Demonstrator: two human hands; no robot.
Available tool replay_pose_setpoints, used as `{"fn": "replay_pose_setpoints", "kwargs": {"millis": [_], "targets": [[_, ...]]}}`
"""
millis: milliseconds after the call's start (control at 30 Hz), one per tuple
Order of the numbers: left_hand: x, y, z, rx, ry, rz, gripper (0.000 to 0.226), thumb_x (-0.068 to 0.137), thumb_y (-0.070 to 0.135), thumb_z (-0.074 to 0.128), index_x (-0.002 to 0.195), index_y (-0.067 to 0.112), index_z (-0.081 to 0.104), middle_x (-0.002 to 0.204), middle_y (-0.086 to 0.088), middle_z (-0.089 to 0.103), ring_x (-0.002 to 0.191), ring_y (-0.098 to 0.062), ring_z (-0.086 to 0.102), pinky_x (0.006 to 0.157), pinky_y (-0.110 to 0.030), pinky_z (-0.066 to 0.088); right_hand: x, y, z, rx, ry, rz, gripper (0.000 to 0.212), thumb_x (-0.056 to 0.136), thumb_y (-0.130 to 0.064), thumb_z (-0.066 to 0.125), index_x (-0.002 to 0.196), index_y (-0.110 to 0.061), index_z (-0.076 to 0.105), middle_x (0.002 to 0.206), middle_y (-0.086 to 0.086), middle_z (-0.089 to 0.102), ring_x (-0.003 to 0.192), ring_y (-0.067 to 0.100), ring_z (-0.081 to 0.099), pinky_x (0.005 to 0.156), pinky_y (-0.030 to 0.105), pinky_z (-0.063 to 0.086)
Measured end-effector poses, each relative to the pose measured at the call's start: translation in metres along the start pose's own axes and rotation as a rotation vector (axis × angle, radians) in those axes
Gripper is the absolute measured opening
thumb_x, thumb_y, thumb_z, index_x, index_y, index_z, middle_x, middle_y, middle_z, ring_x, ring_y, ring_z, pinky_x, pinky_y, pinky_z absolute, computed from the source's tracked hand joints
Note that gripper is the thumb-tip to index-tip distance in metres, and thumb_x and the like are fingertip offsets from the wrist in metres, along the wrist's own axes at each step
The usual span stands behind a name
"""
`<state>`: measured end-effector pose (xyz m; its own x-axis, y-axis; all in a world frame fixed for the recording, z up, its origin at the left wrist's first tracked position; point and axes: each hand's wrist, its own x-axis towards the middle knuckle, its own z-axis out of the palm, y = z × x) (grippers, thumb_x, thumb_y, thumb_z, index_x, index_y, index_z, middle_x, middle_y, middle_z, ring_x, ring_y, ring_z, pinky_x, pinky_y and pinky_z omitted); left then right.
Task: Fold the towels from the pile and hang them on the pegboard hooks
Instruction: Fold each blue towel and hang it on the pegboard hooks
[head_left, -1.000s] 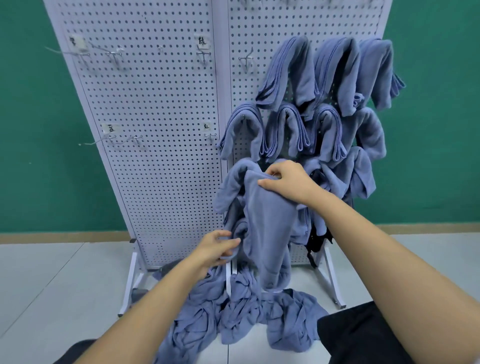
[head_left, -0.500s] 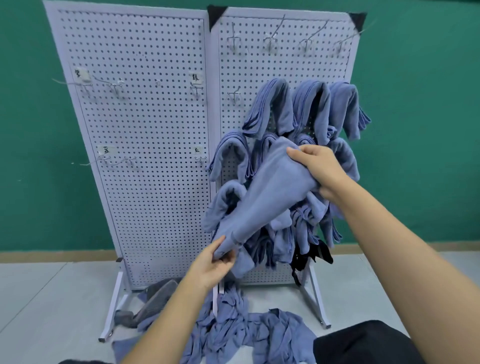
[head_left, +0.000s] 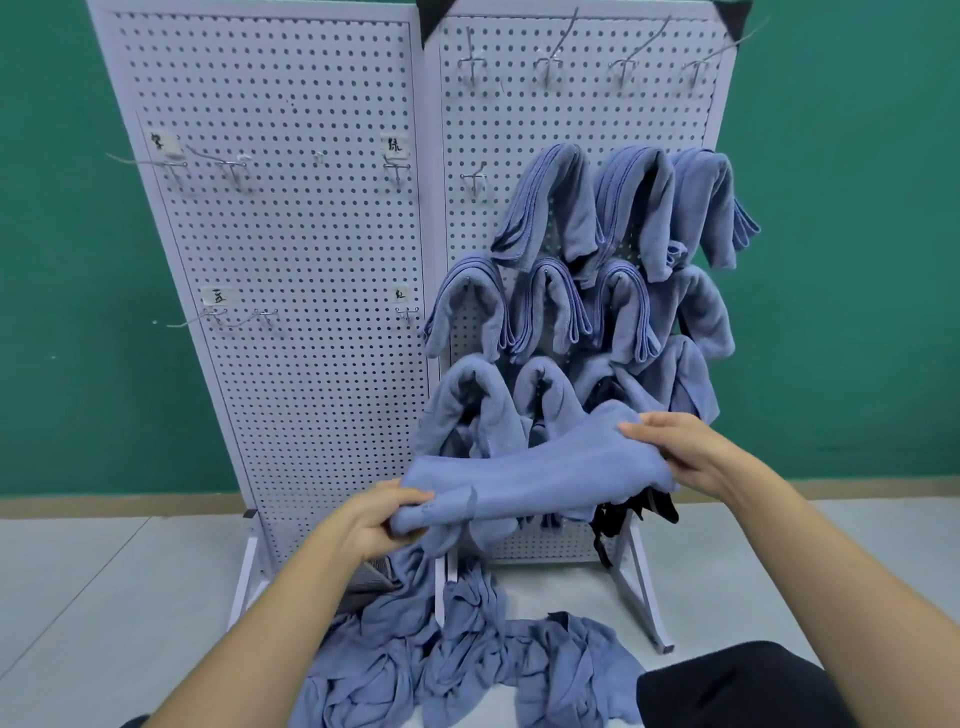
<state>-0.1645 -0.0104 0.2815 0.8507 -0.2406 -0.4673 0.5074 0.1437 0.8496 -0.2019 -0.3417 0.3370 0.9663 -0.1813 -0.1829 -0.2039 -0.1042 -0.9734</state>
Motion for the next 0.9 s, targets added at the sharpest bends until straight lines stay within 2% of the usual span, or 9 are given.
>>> {"fn": "replay_pose_setpoints", "kwargs": {"millis": [133, 267, 333, 467, 567, 667, 800, 867, 900], "targets": [[-0.004, 0.033, -0.004, 0.029, 0.049, 0.273, 0.031, 0.086, -0.007, 0.058, 0.110, 0.011, 0.053, 0.102, -0.011, 0.064, 0.075, -0.018, 0.063, 0.053, -0.026, 0.056, 0.003, -0.007, -0.004, 0.041, -0.063, -0.115, 0.012, 0.089, 0.001, 0.061, 0.094, -0.010, 0.063, 0.077, 0.007, 0.067, 0.057, 0.013, 0.061, 0.045, 0.019, 0.048], [-0.019, 0.071, -0.004, -0.049, -0.004, 0.565, 0.035, 0.091, -0.009, 0.043, 0.115, 0.014, 0.051, 0.093, -0.004, 0.067, 0.075, -0.017, 0.064, 0.057, -0.028, 0.055, 0.009, -0.019, -0.005, 0.131, -0.036, -0.350, 0.031, 0.090, 0.016, 0.043, 0.088, -0.011, 0.057, 0.066, -0.003, 0.064, 0.052, 0.005, 0.052, 0.046, 0.014, 0.042], [-0.020, 0.077, -0.004, -0.029, -0.006, 0.594, 0.034, 0.093, -0.007, 0.035, 0.112, 0.016, 0.051, 0.079, 0.000, 0.067, 0.072, -0.017, 0.060, 0.059, -0.030, 0.048, 0.010, -0.017, -0.002, -0.011, -0.007, -0.405, 0.039, 0.090, 0.017, 0.039, 0.078, -0.016, 0.056, 0.061, -0.003, 0.059, 0.051, 0.008, 0.046, 0.046, 0.016, 0.038], [-0.016, 0.077, -0.006, 0.034, -0.041, 0.547, 0.024, 0.092, 0.008, 0.031, 0.104, 0.011, 0.053, 0.072, -0.002, 0.064, 0.075, -0.020, 0.055, 0.068, -0.033, 0.041, 0.014, -0.014, 0.001, -0.125, 0.050, -0.441, 0.047, 0.092, 0.008, 0.042, 0.067, -0.025, 0.064, 0.075, 0.013, 0.052, 0.064, 0.020, 0.038, 0.054, 0.026, 0.031], [-0.015, 0.080, -0.004, 0.166, 0.028, 0.584, 0.013, 0.093, 0.024, 0.057, 0.092, 0.011, 0.059, 0.073, 0.000, 0.060, 0.074, -0.015, 0.053, 0.071, -0.029, 0.042, 0.014, -0.022, 0.004, -0.003, 0.003, -0.393, 0.032, 0.091, -0.009, 0.047, 0.069, -0.019, 0.068, 0.081, 0.015, 0.046, 0.075, 0.025, 0.037, 0.061, 0.031, 0.032], [-0.012, 0.082, -0.002, 0.409, 0.120, 0.670, 0.024, 0.078, 0.006, 0.075, 0.095, 0.015, 0.061, 0.086, 0.001, 0.057, 0.081, -0.012, 0.053, 0.073, -0.021, 0.045, 0.014, -0.033, 0.005, -0.062, -0.041, -0.360, 0.019, 0.084, -0.032, 0.066, 0.074, -0.016, 0.065, 0.080, 0.013, 0.037, 0.064, 0.020, 0.034, 0.056, 0.025, 0.032], [-0.010, 0.097, -0.006, 0.499, 0.170, 0.698, 0.043, 0.075, 0.005, 0.078, 0.111, 0.021, 0.061, 0.110, 0.005, 0.057, 0.104, -0.007, 0.052, 0.087, -0.021, 0.041, 0.021, -0.050, 0.001, -0.391, -0.036, -0.422, 0.027, 0.079, -0.016, 0.078, 0.097, -0.017, 0.058, 0.085, 0.004, 0.057, 0.070, 0.016, 0.053, 0.063, 0.020, 0.046], [-0.010, 0.108, -0.007, 0.478, 0.174, 0.665, 0.038, 0.074, 0.005, 0.078, 0.107, 0.019, 0.064, 0.108, 0.006, 0.061, 0.099, -0.005, 0.056, 0.085, -0.023, 0.044, 0.026, -0.065, -0.001, -0.510, -0.021, -0.442, 0.040, 0.076, -0.017, 0.080, 0.110, -0.022, 0.059, 0.102, -0.002, 0.063, 0.091, 0.013, 0.062, 0.079, 0.022, 0.052], [-0.010, 0.113, -0.007, 0.450, 0.173, 0.655, 0.032, 0.074, 0.004, 0.079, 0.100, 0.017, 0.067, 0.104, 0.002, 0.066, 0.093, -0.009, 0.061, 0.080, -0.023, 0.049, 0.028, -0.074, -0.001, -0.565, -0.004, -0.466, 0.035, 0.077, -0.018, 0.079, 0.107, -0.023, 0.061, 0.103, -0.004, 0.064, 0.094, 0.014, 0.062, 0.080, 0.020, 0.051]]}}
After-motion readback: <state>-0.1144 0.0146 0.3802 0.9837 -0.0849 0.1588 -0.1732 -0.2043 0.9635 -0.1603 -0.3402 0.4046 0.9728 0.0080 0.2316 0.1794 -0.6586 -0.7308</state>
